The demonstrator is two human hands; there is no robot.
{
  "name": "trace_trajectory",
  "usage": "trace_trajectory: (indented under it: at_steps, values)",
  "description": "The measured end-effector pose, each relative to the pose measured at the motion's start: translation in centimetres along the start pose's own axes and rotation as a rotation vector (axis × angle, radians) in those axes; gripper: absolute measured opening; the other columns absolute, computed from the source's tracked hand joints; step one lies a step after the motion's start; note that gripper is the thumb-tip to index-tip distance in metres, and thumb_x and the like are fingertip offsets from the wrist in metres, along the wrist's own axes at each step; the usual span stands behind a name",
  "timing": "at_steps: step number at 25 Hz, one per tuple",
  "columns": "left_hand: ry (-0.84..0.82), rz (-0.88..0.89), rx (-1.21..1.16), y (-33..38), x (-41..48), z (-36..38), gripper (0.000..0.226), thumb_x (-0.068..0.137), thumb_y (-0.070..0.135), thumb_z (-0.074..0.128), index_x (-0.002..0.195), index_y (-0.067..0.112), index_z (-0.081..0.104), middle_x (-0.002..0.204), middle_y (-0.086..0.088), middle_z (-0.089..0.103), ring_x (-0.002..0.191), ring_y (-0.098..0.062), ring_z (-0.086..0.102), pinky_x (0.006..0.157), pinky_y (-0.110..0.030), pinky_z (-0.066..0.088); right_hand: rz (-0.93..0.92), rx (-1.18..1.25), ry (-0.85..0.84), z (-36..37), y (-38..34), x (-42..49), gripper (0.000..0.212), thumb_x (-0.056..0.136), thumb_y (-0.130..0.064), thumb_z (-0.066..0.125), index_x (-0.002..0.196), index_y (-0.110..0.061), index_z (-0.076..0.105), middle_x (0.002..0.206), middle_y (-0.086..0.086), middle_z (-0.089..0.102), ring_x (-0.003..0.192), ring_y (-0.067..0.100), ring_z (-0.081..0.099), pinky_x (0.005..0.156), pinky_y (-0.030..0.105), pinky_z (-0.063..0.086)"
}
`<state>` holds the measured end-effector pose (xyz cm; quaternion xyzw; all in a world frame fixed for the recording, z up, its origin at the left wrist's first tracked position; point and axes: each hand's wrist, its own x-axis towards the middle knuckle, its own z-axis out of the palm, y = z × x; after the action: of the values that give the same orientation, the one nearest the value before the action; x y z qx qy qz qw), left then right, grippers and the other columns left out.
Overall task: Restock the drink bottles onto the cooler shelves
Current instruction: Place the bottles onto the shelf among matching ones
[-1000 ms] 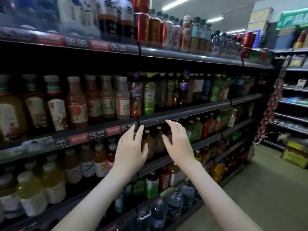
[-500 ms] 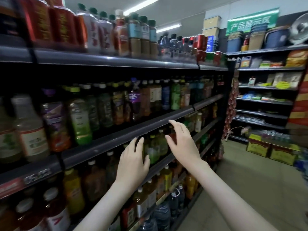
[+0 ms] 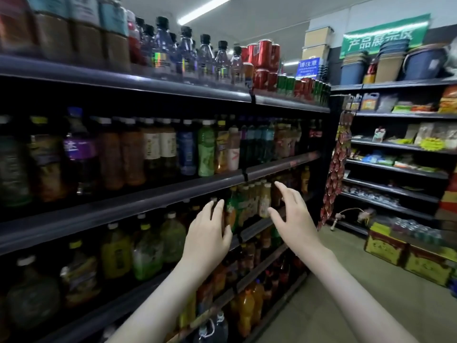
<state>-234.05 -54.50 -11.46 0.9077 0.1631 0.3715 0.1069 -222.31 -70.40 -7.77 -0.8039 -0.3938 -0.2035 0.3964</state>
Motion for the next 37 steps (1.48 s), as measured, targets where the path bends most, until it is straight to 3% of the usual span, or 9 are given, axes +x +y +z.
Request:
trace_trajectory:
  at_steps: [5,10,13,19,23,26,29,32,37]
  values:
    - [-0.010,-0.101,0.069,4.1,7.3,7.6,0.061,0.096,0.034,0.046,0.150,0.024,0.020,0.153,-0.009,0.028,0.137,-0.023,0.032,0.103,-0.033,0.039,0.030,0.133,-0.132,-1.4,10.3,6.6,0.067,0.097,-0.026,0.052,0.149,-0.040,0.012,0.144,-0.010,0.029,0.126,0.009,0.040,0.080,0.019,0.040]
    - [0.078,-0.179,0.182,4.2,16.5,14.2,0.062,0.097,0.033,0.043,0.151,0.026,0.013,0.153,-0.011,0.024,0.137,-0.025,0.030,0.105,-0.034,0.035,-0.006,0.244,-0.239,2.1,16.6,14.1,0.076,0.097,-0.025,0.053,0.150,-0.044,0.002,0.149,-0.010,0.025,0.132,0.007,0.034,0.089,0.018,0.037]
    - [0.155,-0.206,0.230,2.7,22.5,17.9,0.064,0.097,0.030,0.043,0.151,0.027,0.010,0.153,-0.013,0.023,0.136,-0.025,0.030,0.106,-0.035,0.035,-0.067,0.257,-0.302,5.0,20.0,20.0,0.079,0.097,-0.025,0.053,0.149,-0.043,-0.003,0.152,-0.012,0.021,0.128,0.000,0.033,0.085,0.011,0.037]
    - [0.383,-0.240,0.433,-1.0,33.6,21.9,0.082,0.082,0.021,0.066,0.150,0.024,0.020,0.146,-0.027,0.030,0.135,-0.040,0.029,0.110,-0.051,0.026,-0.149,0.339,-0.409,10.1,23.7,32.5,0.088,0.094,-0.029,0.059,0.147,-0.046,-0.009,0.152,-0.007,0.026,0.134,0.008,0.034,0.104,0.027,0.037]
    - [0.490,-0.261,0.648,-3.4,36.7,22.5,0.089,0.070,0.029,0.075,0.147,0.021,0.032,0.145,-0.028,0.032,0.135,-0.040,0.023,0.109,-0.055,0.012,-0.200,0.527,-0.489,14.5,22.6,37.4,0.094,0.090,-0.031,0.065,0.149,-0.041,-0.008,0.153,-0.007,0.027,0.134,0.005,0.030,0.105,0.021,0.032]
    - [0.511,-0.359,0.722,-4.3,38.2,22.3,0.088,0.070,0.034,0.070,0.148,0.025,0.029,0.145,-0.028,0.034,0.137,-0.037,0.019,0.109,-0.051,0.000,-0.213,0.713,-0.549,18.4,20.8,40.3,0.100,0.084,-0.034,0.072,0.149,-0.037,-0.003,0.144,-0.004,0.039,0.120,0.002,0.041,0.091,0.014,0.039]
    - [0.503,-0.406,0.780,-4.8,39.0,22.1,0.094,0.068,0.035,0.070,0.149,0.028,0.023,0.144,-0.029,0.035,0.137,-0.036,0.017,0.108,-0.052,0.000,-0.256,0.817,-0.579,21.2,20.0,41.7,0.104,0.077,-0.036,0.078,0.142,-0.046,-0.002,0.137,-0.006,0.042,0.119,0.007,0.048,0.094,0.023,0.044]
    - [0.521,-0.417,0.826,-5.0,39.4,21.7,0.099,0.064,0.034,0.076,0.148,0.026,0.024,0.141,-0.029,0.038,0.135,-0.035,0.019,0.106,-0.054,0.005,-0.304,0.826,-0.583,23.0,19.9,42.6,0.108,0.074,-0.036,0.079,0.146,-0.040,-0.002,0.132,-0.010,0.043,0.115,0.008,0.051,0.093,0.028,0.048]
    - [0.510,-0.467,0.802,-4.6,39.2,21.6,0.096,0.073,0.030,0.069,0.149,0.032,0.010,0.149,-0.025,0.027,0.140,-0.031,0.008,0.109,-0.051,-0.001,-0.239,0.960,-0.565,23.6,21.7,43.2,0.085,0.072,-0.026,0.080,0.133,-0.043,0.024,0.116,-0.018,0.054,0.109,0.002,0.057,0.083,0.019,0.045]
